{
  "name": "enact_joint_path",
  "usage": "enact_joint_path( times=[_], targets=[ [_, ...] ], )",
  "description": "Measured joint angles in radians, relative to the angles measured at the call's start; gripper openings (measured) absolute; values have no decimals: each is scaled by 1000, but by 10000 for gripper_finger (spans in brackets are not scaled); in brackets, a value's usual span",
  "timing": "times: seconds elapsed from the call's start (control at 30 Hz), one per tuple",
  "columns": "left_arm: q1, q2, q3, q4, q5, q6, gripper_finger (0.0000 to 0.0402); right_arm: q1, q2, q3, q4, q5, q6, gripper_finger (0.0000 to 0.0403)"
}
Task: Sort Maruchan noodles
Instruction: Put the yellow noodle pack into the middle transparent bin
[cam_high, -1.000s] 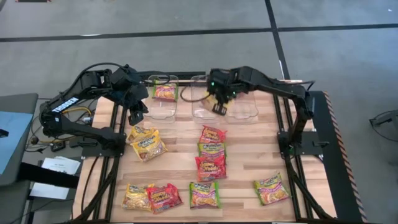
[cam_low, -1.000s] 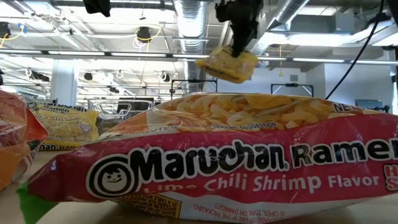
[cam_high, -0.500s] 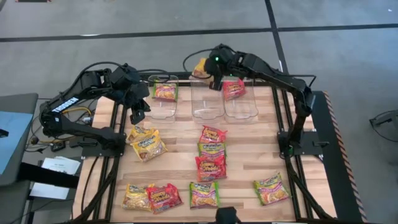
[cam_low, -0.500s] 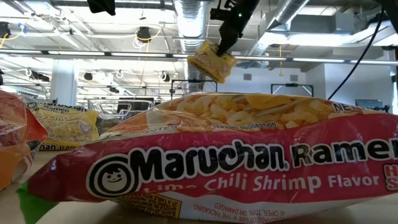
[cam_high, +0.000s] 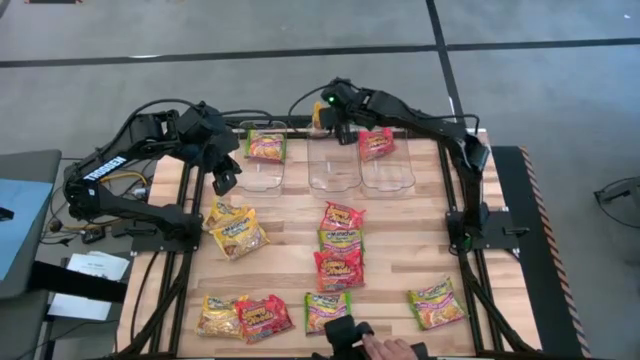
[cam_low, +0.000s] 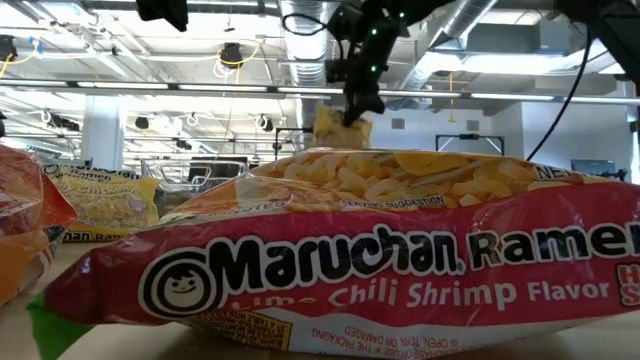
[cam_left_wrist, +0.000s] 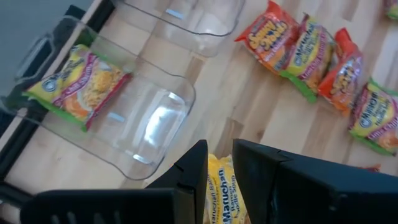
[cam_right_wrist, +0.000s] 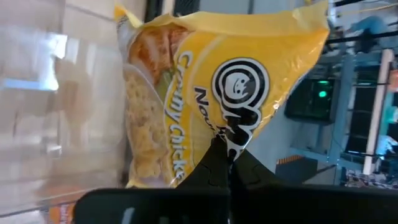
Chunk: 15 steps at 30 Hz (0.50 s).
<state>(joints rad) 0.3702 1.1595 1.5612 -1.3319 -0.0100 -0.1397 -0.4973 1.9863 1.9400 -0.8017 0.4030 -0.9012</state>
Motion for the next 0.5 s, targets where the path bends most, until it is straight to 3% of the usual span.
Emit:
enact_joint_path(
  times=[0.5],
  targets=[
    [0,0,0,15,-31,-44,61,5,153,0,-66,-8,56,1]
  ],
)
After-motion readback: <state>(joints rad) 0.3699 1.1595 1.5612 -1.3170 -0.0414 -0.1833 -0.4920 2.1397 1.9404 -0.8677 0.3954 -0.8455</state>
